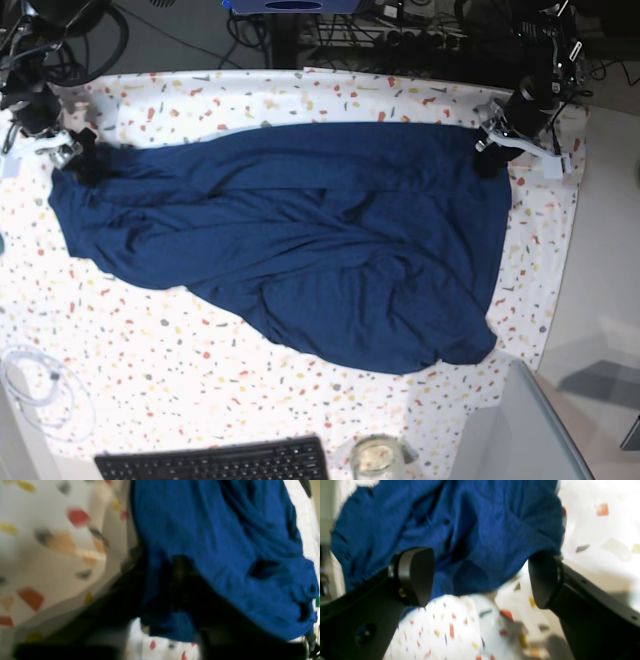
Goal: Layout the t-shirt on the table in an organized manner, then fold the t-shirt properly
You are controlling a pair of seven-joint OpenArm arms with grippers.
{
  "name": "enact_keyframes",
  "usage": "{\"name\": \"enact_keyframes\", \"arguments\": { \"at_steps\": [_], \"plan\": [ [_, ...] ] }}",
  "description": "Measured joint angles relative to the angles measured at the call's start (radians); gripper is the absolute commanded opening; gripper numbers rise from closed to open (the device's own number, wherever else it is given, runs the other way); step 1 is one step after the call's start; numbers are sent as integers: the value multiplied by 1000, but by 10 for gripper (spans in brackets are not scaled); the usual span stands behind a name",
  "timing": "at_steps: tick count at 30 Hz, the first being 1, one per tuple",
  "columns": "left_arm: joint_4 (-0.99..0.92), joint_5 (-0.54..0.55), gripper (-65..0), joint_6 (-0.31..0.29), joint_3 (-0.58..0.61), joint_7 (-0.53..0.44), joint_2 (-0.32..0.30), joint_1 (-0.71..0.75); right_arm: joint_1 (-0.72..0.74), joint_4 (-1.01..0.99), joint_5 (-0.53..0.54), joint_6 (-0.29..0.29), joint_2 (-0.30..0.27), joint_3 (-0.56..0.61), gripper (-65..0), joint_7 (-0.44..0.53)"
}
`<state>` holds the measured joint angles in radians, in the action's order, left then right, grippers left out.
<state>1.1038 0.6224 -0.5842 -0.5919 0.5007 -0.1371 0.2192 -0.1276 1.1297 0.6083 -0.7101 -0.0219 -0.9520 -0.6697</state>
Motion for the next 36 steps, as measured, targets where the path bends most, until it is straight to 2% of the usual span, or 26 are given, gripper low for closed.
{"name": "enact_keyframes", "arguments": {
  "at_steps": [1,3,5,9,10,13,17,24,34,36],
  "plan": [
    [0,-2,-650,0,-1,3,-3,0,8,-19,6,-8,-9,1,-111,7],
    [0,-6,-650,0,-1,12,-8,0,36,-69,6,-10,-32,1,-162,13],
    [3,-5,-650,0,-1,11,-8,0,60,-109,-6,-8,-55,3,-276,18],
    [4,-10,-650,0,1,34,-36,3,77,-150,-33,15,-90,3,-600,-9],
    [4,-10,-650,0,0,34,-40,6,79,-148,-37,17,-92,3,-650,-18],
    [10,-12,-650,0,0,38,-57,16,57,-79,-40,21,-85,2,-633,-53],
    [50,-19,-650,1,4,43,-77,57,-20,90,-37,20,-63,-1,-650,-167],
    [109,-31,-650,8,3,56,-79,97,-126,256,-40,19,17,7,-650,-180],
    [111,-31,-650,8,4,56,-93,95,-134,258,-40,19,16,7,-650,-173],
    [111,-31,-650,8,5,56,-93,94,-137,261,-40,19,17,6,-620,-173]
  ]
}}
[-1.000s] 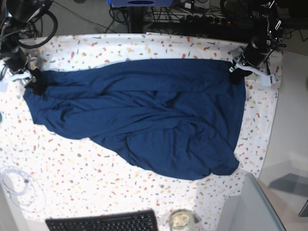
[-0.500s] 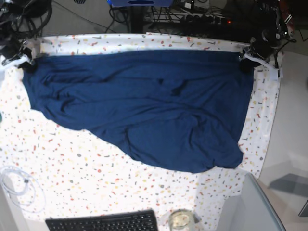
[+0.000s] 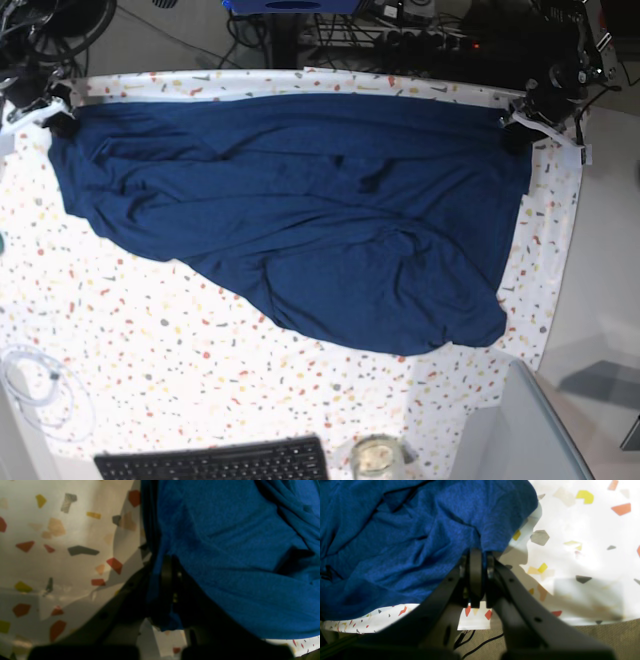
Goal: Layout the t-shirt on the table in an organized manner, then fold the t-shirt properly
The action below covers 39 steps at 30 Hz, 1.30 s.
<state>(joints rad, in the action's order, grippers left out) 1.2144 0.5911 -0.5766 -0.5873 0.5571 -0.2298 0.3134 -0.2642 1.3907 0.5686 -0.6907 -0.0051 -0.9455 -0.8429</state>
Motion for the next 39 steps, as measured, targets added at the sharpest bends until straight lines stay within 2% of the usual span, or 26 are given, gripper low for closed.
{"name": "enact_keyframes", "arguments": {
  "at_steps": [2,4,6,8,11,13,15,17,21,23,26,29,33,39],
  "plan": [
    [0,0,-650,0,0,0,0,6,-10,6,0,0,3,-3,-515,1],
    [8,0,-650,0,2,-1,0,20,-20,6,-1,0,3,-6,-371,-4],
    [10,-1,-508,0,0,0,0,29,-27,6,-7,0,2,-8,-254,-4],
    [10,4,-383,0,-2,-2,2,30,-28,6,-7,0,3,-8,-213,1],
    [10,5,-260,0,-11,-14,3,22,-28,7,-4,0,3,-8,-212,2],
    [10,4,-235,0,-71,-7,14,19,-35,41,-12,0,4,-1,-212,9],
    [9,-4,-237,1,-152,-2,13,21,-42,114,-28,4,1,27,-212,59],
    [9,-8,-237,3,-216,-3,4,23,-40,190,-97,5,-28,110,-206,91],
    [16,0,-237,3,-265,-10,-4,18,76,209,-265,-9,-129,410,-204,135],
    [16,0,-237,0,-267,-6,-3,25,179,135,-330,-9,-141,513,-204,155],
    [16,7,-237,1,-267,-7,-6,59,310,2,-432,-13,-130,559,-204,150],
    [10,1,-237,1,-274,-1,-2,79,413,-151,-536,-5,-147,620,-203,144],
    [12,8,-237,0,-273,-2,-2,89,463,-257,-534,-2,-137,684,-203,152],
    [12,5,-237,0,-275,-7,-3,97,469,-299,-544,-3,-146,683,-212,193]
  ]
}}
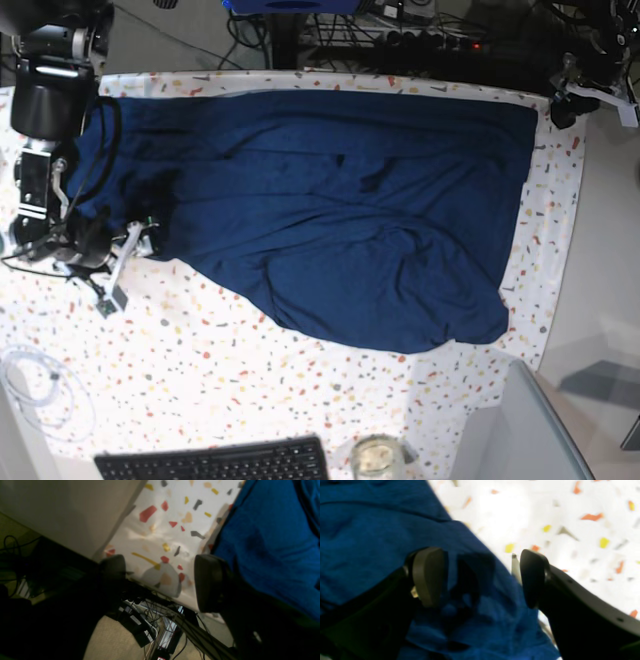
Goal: Layout the t-shirt on the table in an organized manner, then fold the t-shirt properly
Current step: 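Release the corner and move the right gripper along the shirt side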
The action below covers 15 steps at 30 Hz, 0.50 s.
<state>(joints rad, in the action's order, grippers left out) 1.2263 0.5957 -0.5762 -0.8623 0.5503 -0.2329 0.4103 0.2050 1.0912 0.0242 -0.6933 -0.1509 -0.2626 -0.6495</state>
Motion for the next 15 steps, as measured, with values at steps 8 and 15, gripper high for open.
{"name": "enact_keyframes", "arguments": {
  "at_steps": [8,15],
  "plan": [
    [-2,0,-237,0,2,0,0,-3,-3,-27,2,0,5,0,-650,22],
    [-2,-1,-239,0,6,0,0,-3,-15,104,2,0,6,-4,-650,-3]
  ]
}}
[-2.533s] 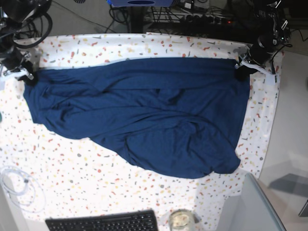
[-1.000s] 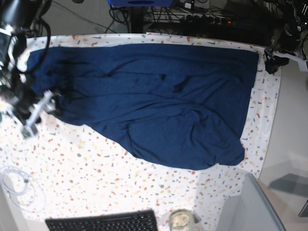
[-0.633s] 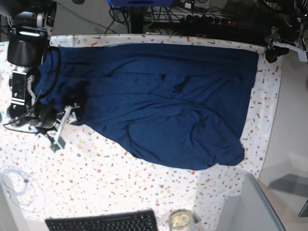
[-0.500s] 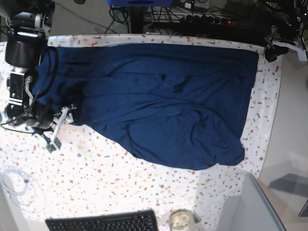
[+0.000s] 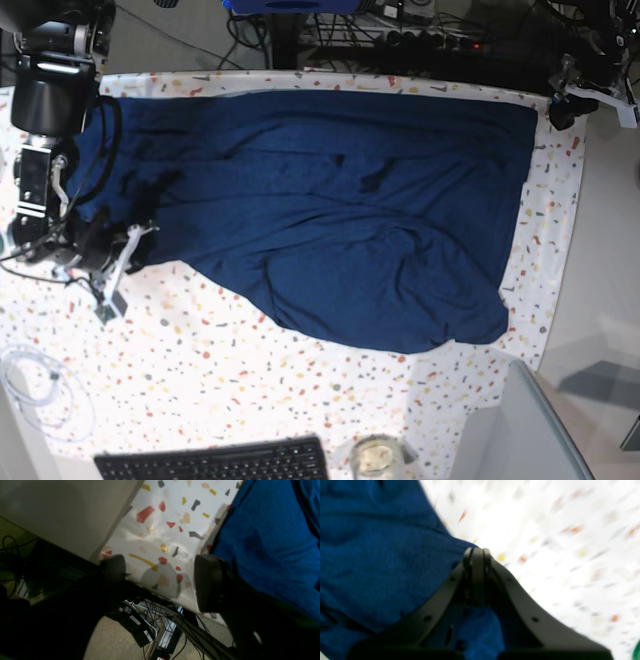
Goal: Layout the t-shirt on the table in an organized manner, then fold the t-shirt properly
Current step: 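Release the corner and move the right gripper along the shirt side, then reach the right gripper into the shirt middle and grasp the fabric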
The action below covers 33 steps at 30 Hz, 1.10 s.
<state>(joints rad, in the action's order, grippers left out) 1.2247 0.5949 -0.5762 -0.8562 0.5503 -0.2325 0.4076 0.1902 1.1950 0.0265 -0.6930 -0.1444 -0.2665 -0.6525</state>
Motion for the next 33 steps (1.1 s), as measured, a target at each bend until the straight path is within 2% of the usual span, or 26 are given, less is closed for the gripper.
{"name": "enact_keyframes", "arguments": {
  "at_steps": [2,5,13,19,27,29,30,32,33],
  "plan": [
    [0,0,-239,0,0,0,0,0,0,35,2,0,-1,0,-650,-43],
    [0,0,-239,0,0,0,0,0,-3,77,-3,-1,-2,0,-650,-59],
    [0,0,-239,0,-1,0,0,0,47,88,-1,-1,-34,-12,-650,-55],
    [-1,0,-239,0,-1,0,0,0,84,88,-4,-3,-32,-97,-650,-59],
    [70,0,-248,2,9,6,12,5,93,88,-2,-3,-42,-108,-648,-58],
    [128,3,-327,4,44,-2,35,9,93,88,-4,-3,-40,-101,-642,-58],
    [160,-4,-408,3,74,2,50,11,89,88,-5,-3,-42,-78,-617,-57],
    [210,-8,-612,2,148,3,82,11,66,89,-8,-2,-51,28,-509,-53],
    [224,-6,-650,-1,187,3,95,7,55,89,-6,-2,-53,92,-446,-58]
  ]
}}
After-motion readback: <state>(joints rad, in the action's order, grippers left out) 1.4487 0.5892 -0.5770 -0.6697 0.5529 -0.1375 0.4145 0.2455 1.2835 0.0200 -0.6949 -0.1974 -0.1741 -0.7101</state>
